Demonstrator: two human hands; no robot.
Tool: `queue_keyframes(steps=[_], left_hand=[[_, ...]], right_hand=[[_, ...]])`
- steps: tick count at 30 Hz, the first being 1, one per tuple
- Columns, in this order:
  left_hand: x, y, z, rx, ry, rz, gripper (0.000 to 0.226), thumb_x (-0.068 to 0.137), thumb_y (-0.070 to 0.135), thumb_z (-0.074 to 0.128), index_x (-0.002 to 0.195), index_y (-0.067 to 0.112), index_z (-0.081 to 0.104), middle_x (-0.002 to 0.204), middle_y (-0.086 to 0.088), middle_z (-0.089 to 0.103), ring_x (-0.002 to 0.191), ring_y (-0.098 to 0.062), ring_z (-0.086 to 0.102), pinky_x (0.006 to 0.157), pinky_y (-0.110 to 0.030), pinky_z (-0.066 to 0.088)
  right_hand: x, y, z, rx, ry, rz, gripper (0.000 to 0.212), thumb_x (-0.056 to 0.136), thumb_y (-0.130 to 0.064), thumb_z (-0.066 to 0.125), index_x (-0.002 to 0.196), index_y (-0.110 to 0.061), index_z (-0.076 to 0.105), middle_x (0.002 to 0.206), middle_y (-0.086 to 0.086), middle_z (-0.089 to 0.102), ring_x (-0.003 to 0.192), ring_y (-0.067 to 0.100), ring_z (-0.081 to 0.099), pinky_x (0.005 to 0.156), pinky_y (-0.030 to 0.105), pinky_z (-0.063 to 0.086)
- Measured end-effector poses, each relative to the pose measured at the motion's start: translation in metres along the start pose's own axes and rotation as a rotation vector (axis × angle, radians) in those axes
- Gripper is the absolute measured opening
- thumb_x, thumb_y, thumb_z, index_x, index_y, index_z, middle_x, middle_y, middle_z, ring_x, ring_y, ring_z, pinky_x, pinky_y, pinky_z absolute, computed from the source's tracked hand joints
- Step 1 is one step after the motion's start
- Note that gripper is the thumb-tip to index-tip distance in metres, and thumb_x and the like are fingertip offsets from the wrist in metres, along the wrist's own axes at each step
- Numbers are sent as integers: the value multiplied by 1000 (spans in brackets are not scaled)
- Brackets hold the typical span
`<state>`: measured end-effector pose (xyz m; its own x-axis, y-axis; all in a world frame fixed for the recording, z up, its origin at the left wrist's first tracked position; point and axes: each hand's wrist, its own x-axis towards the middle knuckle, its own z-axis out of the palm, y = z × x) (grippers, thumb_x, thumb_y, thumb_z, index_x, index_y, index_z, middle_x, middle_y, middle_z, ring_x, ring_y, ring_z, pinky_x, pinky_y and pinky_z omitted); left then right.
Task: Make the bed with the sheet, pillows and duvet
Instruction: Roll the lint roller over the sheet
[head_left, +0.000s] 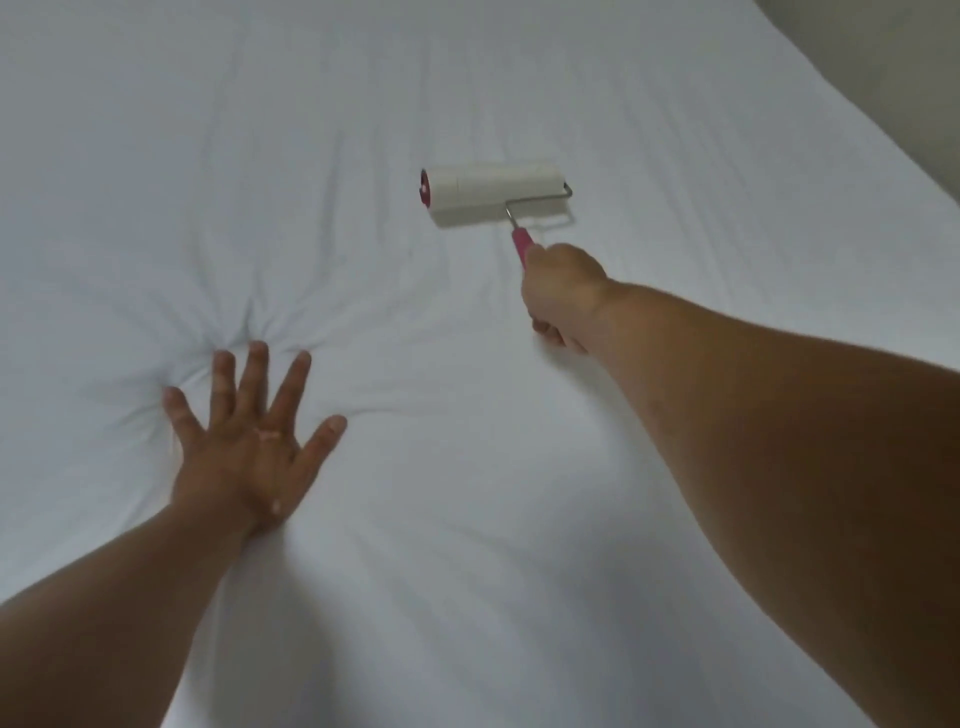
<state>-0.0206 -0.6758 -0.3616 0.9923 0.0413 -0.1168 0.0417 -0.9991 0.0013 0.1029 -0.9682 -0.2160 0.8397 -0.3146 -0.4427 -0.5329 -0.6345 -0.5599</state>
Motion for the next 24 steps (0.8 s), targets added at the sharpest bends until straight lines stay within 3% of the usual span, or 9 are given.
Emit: queue_keyframes(steps=[3,5,7,8,10,15,20,24], left_hand=[[2,-1,9,13,18,-5,78,89,80,5,153,43,-19,166,1,-15,152,-28,-16,111,-64,-12],[2,-1,13,3,15,-4,77,90,79,6,154,42,-18,166,1,-15,152,-29,-16,112,-67,-8],[4,-2,15,-2,5,-6,77,90,79,4,153,42,-20,166,1,-17,151,-28,-18,113,-68,-8],[5,-2,16,-1,-2,-6,77,90,80,4,152,42,-21,165,2,-19,151,-28,-20,113,-67,-9],[7,-2,15,-2,-21,-9,77,89,80,3,152,43,-22,165,3,-22,150,-27,-23,112,-66,-12],[10,-2,6,-34,-107,-22,78,83,85,-4,147,48,-29,162,6,-27,147,-23,-31,107,-60,-25],[17,-4,-5,-40,-200,-31,80,71,93,-11,136,55,-37,162,7,-28,148,-23,-29,109,-65,-18],[14,-8,-18,-32,-233,27,93,68,96,-9,147,50,-25,164,4,-22,151,-25,-22,112,-68,-10]], right_hand=[[36,-37,11,38,-25,31,27,98,-19,41,71,-19,42,66,6,52,51,21,50,46,24,38],[46,-43,18,-27,-65,70,23,96,-12,41,80,-26,50,72,5,55,48,19,49,47,22,40],[46,-32,28,-199,-78,46,41,93,-6,40,123,-27,60,86,11,65,52,20,56,49,25,44],[43,-22,33,-325,-70,-16,54,91,-6,39,142,-22,48,94,13,66,58,23,58,52,27,44],[31,2,39,-479,-58,-113,69,88,-9,38,155,-21,26,101,12,63,71,27,59,56,32,43],[-19,57,30,-484,-98,-94,63,93,-13,32,153,-29,27,90,9,47,85,34,62,44,31,39],[-81,106,25,-534,-118,-50,59,97,-17,32,154,-31,22,101,10,44,104,38,59,68,34,45],[-131,156,32,-550,-102,-34,64,95,-15,33,154,-33,18,105,12,49,101,39,58,70,35,44]])
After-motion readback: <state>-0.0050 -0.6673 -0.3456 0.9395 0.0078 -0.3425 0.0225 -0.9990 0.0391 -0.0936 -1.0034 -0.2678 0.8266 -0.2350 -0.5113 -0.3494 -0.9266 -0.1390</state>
